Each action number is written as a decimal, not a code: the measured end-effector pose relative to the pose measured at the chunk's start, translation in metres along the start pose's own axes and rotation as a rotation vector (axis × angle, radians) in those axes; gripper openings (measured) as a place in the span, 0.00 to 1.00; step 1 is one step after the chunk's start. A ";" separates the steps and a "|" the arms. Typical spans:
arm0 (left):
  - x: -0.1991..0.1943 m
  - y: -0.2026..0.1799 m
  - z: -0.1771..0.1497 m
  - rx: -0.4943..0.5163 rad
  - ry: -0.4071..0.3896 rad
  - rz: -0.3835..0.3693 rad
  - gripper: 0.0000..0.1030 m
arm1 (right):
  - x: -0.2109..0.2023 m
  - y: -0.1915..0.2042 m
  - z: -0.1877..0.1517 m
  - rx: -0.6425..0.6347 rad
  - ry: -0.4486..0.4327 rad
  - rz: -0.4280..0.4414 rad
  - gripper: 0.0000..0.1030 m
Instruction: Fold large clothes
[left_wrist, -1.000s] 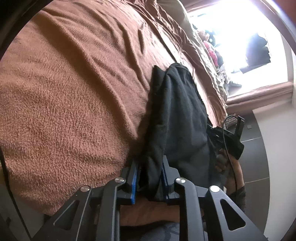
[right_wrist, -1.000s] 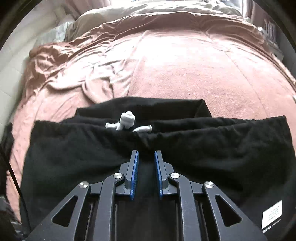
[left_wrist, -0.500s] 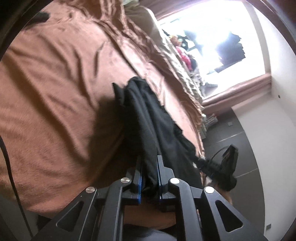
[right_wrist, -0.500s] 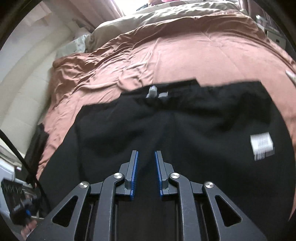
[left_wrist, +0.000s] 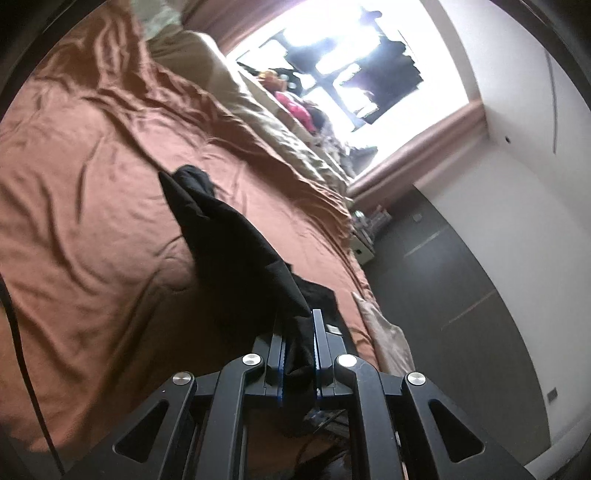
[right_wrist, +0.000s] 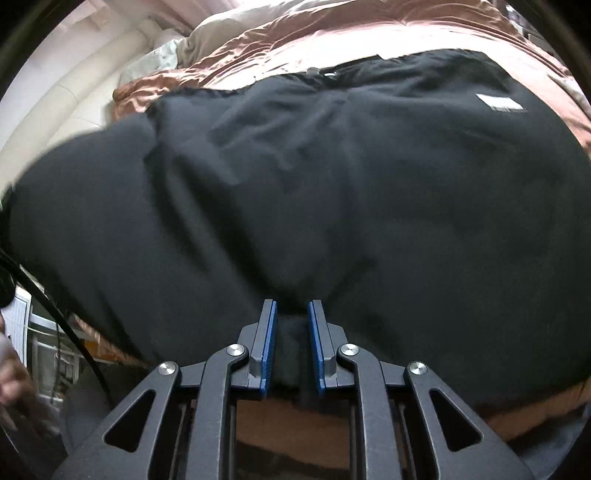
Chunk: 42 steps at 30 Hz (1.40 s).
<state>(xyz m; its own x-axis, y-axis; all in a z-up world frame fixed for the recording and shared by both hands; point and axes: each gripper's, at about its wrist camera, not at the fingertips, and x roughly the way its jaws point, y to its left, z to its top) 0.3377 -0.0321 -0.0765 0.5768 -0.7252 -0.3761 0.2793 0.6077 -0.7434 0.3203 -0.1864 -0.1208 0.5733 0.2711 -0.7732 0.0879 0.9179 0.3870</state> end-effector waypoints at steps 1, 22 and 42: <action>0.001 -0.006 0.000 0.010 0.003 -0.007 0.10 | 0.000 -0.001 -0.002 0.004 -0.002 0.001 0.14; 0.134 -0.166 -0.020 0.289 0.227 -0.104 0.10 | -0.174 -0.111 -0.025 0.241 -0.463 0.193 0.80; 0.205 -0.161 -0.060 0.385 0.443 0.087 0.60 | -0.154 -0.215 -0.050 0.444 -0.402 0.240 0.80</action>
<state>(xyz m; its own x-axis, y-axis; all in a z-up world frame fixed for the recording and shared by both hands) 0.3650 -0.2984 -0.0670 0.2574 -0.6835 -0.6831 0.5517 0.6843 -0.4768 0.1729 -0.4107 -0.1097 0.8720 0.2450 -0.4237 0.1985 0.6142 0.7638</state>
